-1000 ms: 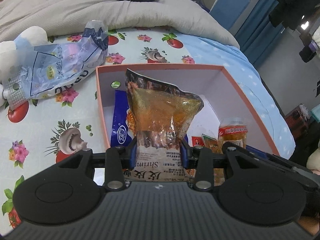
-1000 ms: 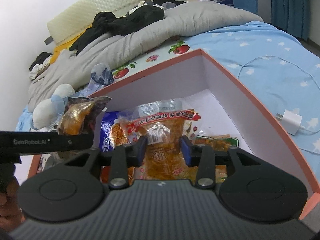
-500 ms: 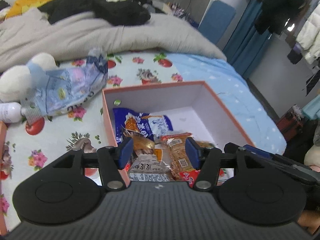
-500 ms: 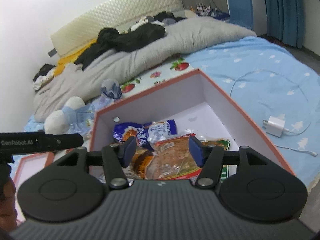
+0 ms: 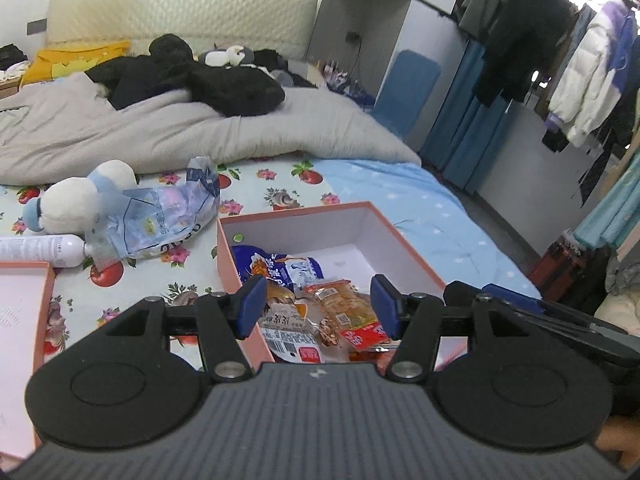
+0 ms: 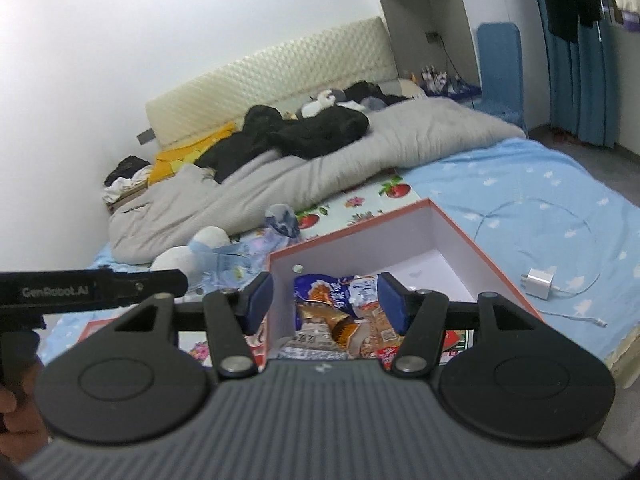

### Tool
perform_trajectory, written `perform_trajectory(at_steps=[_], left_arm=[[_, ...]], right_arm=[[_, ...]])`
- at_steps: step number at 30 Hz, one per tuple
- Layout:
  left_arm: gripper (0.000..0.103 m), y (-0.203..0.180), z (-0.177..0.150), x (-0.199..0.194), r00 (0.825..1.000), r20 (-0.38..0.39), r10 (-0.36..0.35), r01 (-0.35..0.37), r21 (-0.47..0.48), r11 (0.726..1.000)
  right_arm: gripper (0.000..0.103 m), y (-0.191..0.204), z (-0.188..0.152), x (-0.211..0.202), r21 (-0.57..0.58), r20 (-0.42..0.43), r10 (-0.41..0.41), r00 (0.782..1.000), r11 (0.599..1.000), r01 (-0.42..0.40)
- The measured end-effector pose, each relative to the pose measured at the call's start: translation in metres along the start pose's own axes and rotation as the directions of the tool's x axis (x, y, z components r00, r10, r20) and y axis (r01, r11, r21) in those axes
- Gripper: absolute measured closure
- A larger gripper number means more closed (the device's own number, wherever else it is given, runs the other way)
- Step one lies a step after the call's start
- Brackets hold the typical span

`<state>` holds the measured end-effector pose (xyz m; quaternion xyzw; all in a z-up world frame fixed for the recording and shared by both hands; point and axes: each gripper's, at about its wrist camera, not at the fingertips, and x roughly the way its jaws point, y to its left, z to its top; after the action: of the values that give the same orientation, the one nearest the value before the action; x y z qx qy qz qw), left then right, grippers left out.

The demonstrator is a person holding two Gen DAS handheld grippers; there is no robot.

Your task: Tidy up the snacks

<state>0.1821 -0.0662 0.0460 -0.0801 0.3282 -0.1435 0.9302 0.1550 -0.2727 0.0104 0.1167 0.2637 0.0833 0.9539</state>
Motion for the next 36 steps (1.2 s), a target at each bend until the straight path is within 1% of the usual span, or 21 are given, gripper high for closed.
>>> perform_trajectory(at_steps=[2, 6, 13, 15, 17, 19, 24, 29, 33, 36], left_arm=[[0.04, -0.002, -0.006, -0.017, 1.0, 0.001, -0.022, 0.022, -0.007, 1.0], [0.04, -0.01, -0.018, -0.049, 0.999, 0.027, -0.036, 0.036, 0.013, 0.999], [0.04, -0.017, -0.04, -0.086, 0.997, 0.047, -0.055, 0.053, 0.025, 0.998], [0.04, -0.019, -0.045, -0.091, 0.997, 0.051, -0.058, 0.057, 0.021, 0.998], [0.04, -0.02, -0.049, -0.095, 0.996, 0.054, -0.066, 0.065, 0.012, 0.998], [0.04, -0.022, -0.053, -0.1, 0.996, 0.059, -0.065, 0.064, 0.014, 0.998], [0.04, -0.026, -0.06, -0.112, 0.995, 0.074, -0.071, 0.07, 0.018, 0.997], [0.04, -0.031, -0.07, -0.124, 0.996, 0.08, -0.042, 0.038, 0.051, 0.998], [0.04, -0.03, -0.08, -0.132, 0.995, 0.095, -0.027, 0.022, 0.054, 0.998], [0.04, -0.028, -0.086, -0.135, 0.995, 0.101, -0.015, 0.01, 0.055, 0.998]], right_arm=[[0.043, 0.006, -0.003, -0.012, -0.013, 0.009, -0.001, 1.0, 1.0, 0.002], [0.043, 0.016, -0.01, -0.034, -0.029, 0.026, -0.006, 1.0, 1.0, 0.006], [0.043, 0.019, -0.024, -0.069, -0.029, 0.043, -0.019, 0.999, 0.999, 0.021], [0.043, 0.018, -0.028, -0.077, -0.034, 0.054, -0.024, 0.998, 0.999, 0.026], [0.043, 0.018, -0.031, -0.083, -0.038, 0.068, -0.05, 0.996, 0.998, 0.053], [0.043, 0.018, -0.035, -0.089, -0.039, 0.078, -0.052, 0.996, 0.998, 0.055], [0.043, 0.017, -0.044, -0.097, -0.056, 0.07, -0.06, 0.996, 0.996, 0.064], [0.042, 0.014, -0.053, -0.107, -0.055, 0.075, -0.065, 0.995, 0.996, 0.07], [0.038, 0.014, -0.059, -0.114, -0.06, 0.084, -0.067, 0.994, 0.996, 0.072], [0.038, 0.015, -0.061, -0.115, -0.063, 0.085, -0.066, 0.994, 0.995, 0.071]])
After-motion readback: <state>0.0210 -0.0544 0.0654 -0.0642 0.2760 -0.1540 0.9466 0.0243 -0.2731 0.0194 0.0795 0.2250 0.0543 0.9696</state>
